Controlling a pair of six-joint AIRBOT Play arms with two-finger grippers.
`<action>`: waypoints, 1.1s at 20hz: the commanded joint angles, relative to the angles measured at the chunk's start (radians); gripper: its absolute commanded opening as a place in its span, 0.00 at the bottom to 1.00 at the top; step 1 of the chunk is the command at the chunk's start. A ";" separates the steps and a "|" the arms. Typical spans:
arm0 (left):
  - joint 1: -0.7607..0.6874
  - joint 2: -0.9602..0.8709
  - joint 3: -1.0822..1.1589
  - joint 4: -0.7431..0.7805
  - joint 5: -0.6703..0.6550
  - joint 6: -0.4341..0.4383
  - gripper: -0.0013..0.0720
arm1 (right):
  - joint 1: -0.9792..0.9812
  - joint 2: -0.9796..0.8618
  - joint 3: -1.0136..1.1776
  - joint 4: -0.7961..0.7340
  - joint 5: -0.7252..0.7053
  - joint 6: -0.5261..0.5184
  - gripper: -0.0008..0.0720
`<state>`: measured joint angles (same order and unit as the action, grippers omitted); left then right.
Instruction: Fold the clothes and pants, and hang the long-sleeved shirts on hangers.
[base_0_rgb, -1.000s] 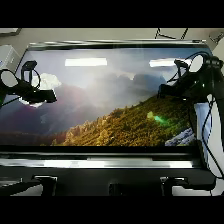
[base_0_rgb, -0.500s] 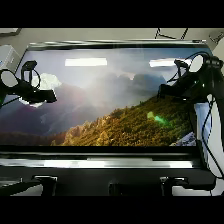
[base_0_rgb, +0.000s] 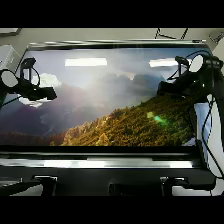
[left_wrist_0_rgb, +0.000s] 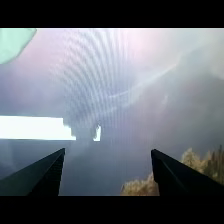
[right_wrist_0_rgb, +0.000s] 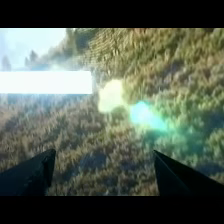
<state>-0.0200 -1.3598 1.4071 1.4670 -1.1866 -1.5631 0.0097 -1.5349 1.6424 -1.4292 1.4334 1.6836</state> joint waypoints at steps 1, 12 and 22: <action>-0.005 -0.005 0.000 -0.009 0.149 -0.012 0.80 | 0.001 -0.001 0.001 -0.005 -0.106 0.002 0.94; 0.674 -0.213 -0.019 -0.425 0.168 -0.215 1.00 | 0.001 -0.014 0.001 -0.003 -0.105 -0.034 0.94; 0.507 -0.455 -0.089 -0.799 0.608 -0.008 1.00 | 0.001 -0.017 0.001 0.031 -0.035 -0.035 0.94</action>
<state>0.5453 -1.7611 1.3235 0.7742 -0.7307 -1.6100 0.0097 -1.5528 1.6424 -1.4212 1.3518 1.6421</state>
